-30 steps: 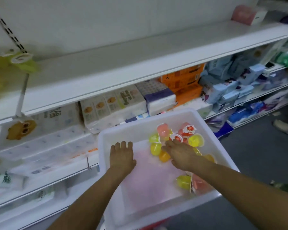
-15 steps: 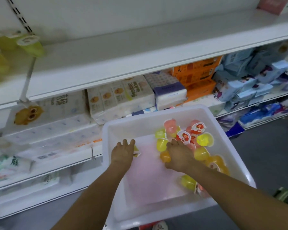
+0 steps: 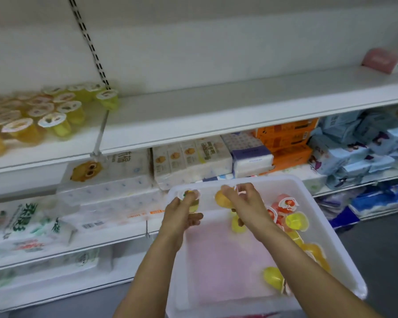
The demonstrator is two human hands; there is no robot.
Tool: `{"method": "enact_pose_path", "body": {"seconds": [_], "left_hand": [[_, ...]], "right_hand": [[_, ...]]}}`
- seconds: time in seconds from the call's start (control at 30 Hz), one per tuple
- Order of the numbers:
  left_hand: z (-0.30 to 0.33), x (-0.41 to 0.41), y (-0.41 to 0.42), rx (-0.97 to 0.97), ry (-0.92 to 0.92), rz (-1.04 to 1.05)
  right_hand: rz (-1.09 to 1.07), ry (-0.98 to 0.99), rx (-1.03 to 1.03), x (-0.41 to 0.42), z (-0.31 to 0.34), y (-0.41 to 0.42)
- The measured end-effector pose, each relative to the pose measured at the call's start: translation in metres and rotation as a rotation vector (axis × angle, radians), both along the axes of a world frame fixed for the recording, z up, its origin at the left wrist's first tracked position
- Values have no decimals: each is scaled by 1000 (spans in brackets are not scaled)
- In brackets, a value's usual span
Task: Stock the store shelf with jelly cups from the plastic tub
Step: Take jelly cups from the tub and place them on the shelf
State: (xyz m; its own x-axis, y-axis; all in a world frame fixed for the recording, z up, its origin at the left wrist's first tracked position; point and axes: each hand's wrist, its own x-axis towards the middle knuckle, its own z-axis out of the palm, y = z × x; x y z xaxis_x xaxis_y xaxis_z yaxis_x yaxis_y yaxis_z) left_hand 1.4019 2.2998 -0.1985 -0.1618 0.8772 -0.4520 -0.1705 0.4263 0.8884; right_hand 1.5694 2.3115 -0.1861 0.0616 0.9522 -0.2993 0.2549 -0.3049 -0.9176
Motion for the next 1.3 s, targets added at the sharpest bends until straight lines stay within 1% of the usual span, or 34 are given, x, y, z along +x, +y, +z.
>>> {"method": "enact_pose_path", "body": {"seconds": [0.13, 0.3, 0.47, 0.63, 0.7, 0.8, 0.93, 1.0, 1.17, 1.3], "left_hand": [[46, -20, -7, -15, -26, 12], [81, -55, -10, 62, -5, 63], [111, -89, -5, 188, -63, 161], [138, -140, 15, 290, -48, 204], [147, -158, 24, 347, -49, 218], [156, -181, 37, 362, -33, 246], [155, -205, 47, 326, 84, 268], [151, -212, 49, 320, 149, 269], [150, -222, 51, 353, 224, 253], [154, -221, 53, 371, 232, 226]], "right_hand": [[9, 90, 49, -26, 33, -2], [67, 310, 107, -61, 71, 3], [146, 323, 175, -100, 96, 23], [193, 285, 292, -150, 125, 71], [206, 227, 366, -173, 132, 97], [226, 5, 446, -208, 136, 131], [296, -305, 532, -241, 129, 167], [324, -405, 530, -251, 121, 180], [293, -386, 456, -262, 113, 198], [340, -452, 461, -261, 113, 196]]}}
